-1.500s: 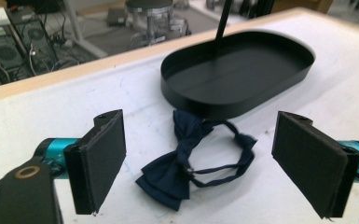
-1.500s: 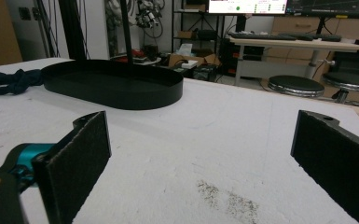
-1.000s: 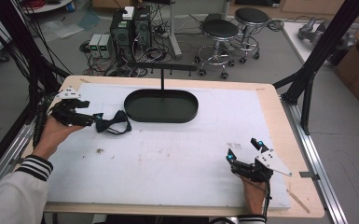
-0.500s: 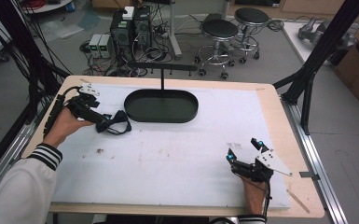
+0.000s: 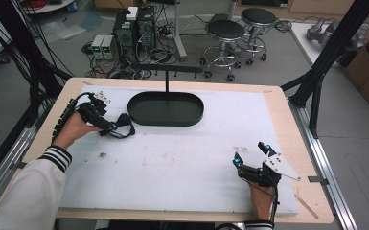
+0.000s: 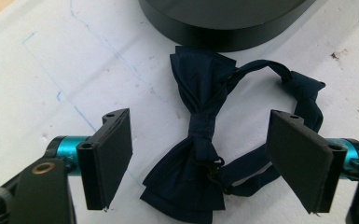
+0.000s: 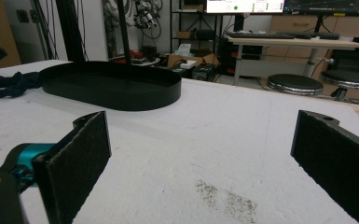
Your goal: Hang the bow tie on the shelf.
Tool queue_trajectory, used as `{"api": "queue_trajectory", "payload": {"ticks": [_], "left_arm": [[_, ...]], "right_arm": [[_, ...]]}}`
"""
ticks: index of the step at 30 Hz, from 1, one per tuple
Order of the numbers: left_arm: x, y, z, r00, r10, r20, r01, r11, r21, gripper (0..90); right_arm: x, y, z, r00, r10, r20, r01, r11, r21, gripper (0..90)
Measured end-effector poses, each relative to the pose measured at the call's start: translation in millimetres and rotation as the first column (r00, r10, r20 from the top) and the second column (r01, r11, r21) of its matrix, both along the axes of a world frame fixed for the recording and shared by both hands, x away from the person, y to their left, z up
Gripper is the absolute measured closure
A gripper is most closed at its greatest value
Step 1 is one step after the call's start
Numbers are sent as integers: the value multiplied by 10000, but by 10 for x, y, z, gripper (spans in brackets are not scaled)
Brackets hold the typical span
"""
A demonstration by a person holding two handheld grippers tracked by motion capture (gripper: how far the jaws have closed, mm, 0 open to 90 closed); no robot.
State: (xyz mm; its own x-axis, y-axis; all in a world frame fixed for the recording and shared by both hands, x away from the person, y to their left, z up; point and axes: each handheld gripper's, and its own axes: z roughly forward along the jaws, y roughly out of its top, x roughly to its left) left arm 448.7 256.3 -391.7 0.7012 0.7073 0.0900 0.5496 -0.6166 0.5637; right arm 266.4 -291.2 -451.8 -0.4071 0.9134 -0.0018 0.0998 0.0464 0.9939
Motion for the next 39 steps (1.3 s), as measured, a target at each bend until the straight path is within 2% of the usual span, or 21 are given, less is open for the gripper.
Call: {"api": "queue_trajectory", "payload": {"ticks": [3, 11, 14, 21, 28, 31, 33, 39], "left_arm": [[30, 13, -42, 9999, 92, -95, -90, 9998, 193, 249], [97, 15, -130, 9991, 227, -370, -223, 9997, 104, 284], [119, 34, -158, 9980, 366, -521, -357, 9992, 186, 323], [130, 49, -175, 9970, 339, -691, -324, 9992, 236, 436], [138, 22, -210, 9957, 295, -874, -271, 9992, 288, 490], [144, 17, -220, 9943, 348, -1011, -323, 9991, 260, 513], [146, 26, -222, 9933, 303, -1115, -295, 9995, 90, 560], [140, 19, -218, 9935, 161, -1124, -150, 9998, 108, 642]], "right_arm": [[0, 1, 0, 10000, 1, -9, -1, 10000, -29, 37], [-2, 3, 0, 10000, 22, -42, -22, 10000, 2, 37], [0, 2, 0, 10000, 18, -24, -18, 10000, -1, 37], [2, -2, 0, 10000, 13, -15, -13, 10000, 14, 37], [2, -3, 1, 10000, 18, -49, -18, 10000, 40, 37], [2, -3, 0, 10000, 15, -42, -15, 10000, 29, 37], [2, -3, 1, 10000, 9, -45, -9, 10000, 38, 37], [2, -3, 1, 10000, -6, -63, 7, 10000, 71, 37]]}}
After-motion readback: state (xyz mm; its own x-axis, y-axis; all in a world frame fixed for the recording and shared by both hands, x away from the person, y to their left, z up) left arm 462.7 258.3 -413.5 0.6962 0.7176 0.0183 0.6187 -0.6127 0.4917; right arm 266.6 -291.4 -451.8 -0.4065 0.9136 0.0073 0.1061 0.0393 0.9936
